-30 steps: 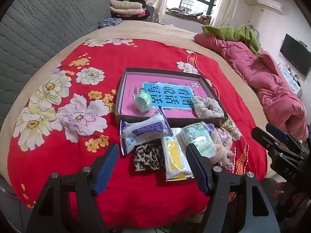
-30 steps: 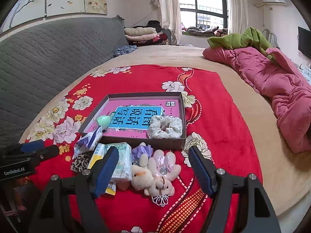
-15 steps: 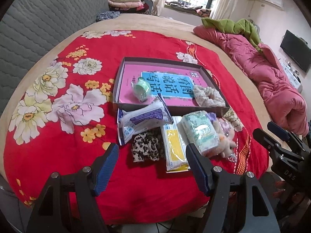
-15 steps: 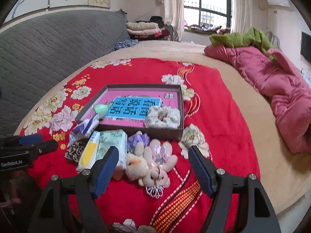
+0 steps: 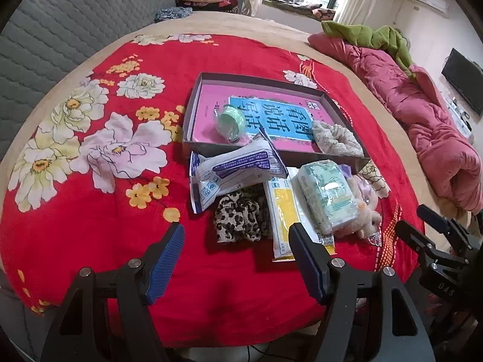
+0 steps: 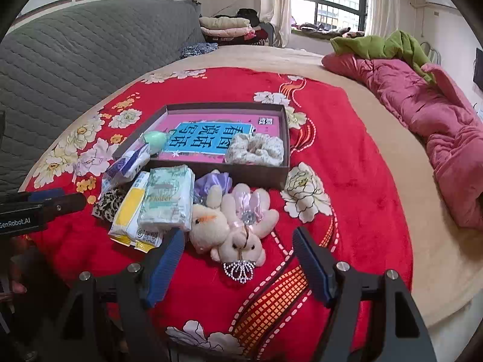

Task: Organize soft objects
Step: 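Withdraw both grippers from the box toward the remaining items, then grasp the plush bunny with the right gripper while the left gripper grasps the white-blue wipe packet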

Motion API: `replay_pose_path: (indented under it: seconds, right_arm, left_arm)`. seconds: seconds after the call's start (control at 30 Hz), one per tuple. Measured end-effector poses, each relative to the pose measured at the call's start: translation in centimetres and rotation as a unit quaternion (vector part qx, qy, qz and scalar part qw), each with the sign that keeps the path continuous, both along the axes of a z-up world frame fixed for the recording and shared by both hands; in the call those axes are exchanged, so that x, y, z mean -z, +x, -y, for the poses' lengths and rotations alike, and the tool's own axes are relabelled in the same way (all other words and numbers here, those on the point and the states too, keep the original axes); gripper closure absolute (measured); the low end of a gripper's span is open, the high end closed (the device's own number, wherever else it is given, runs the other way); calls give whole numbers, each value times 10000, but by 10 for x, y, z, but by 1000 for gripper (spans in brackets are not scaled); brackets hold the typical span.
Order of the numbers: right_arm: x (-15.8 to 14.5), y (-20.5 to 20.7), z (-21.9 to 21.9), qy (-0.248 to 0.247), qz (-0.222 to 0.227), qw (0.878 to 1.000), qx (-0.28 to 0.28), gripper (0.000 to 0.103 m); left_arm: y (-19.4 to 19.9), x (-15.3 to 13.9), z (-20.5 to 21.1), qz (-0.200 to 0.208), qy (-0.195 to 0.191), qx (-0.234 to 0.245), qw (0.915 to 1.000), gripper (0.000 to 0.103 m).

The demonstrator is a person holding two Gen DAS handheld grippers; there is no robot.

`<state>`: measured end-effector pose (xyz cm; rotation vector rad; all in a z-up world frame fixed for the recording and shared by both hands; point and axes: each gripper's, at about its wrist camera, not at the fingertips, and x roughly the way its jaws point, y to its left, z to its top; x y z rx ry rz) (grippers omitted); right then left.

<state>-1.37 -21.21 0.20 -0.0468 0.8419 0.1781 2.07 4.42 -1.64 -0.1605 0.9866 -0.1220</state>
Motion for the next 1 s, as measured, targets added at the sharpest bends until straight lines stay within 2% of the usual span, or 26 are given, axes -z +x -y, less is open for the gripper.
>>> replay_pose_path:
  seconds: [0.47,0.7,1.0]
  right_arm:
    - [27,14,8,157,-466,9987,136,29]
    - [48,25,6,48,-805,9966,194,30]
    - [64,35,2,-130,-827,9964,144,29]
  left_arm:
    - [18,21,-4,4,158,-85,9998,30]
    - [33,30,-9,-10,86,-170,9998,30]
    - [54,39,-12,20,84,-198,9998,30]
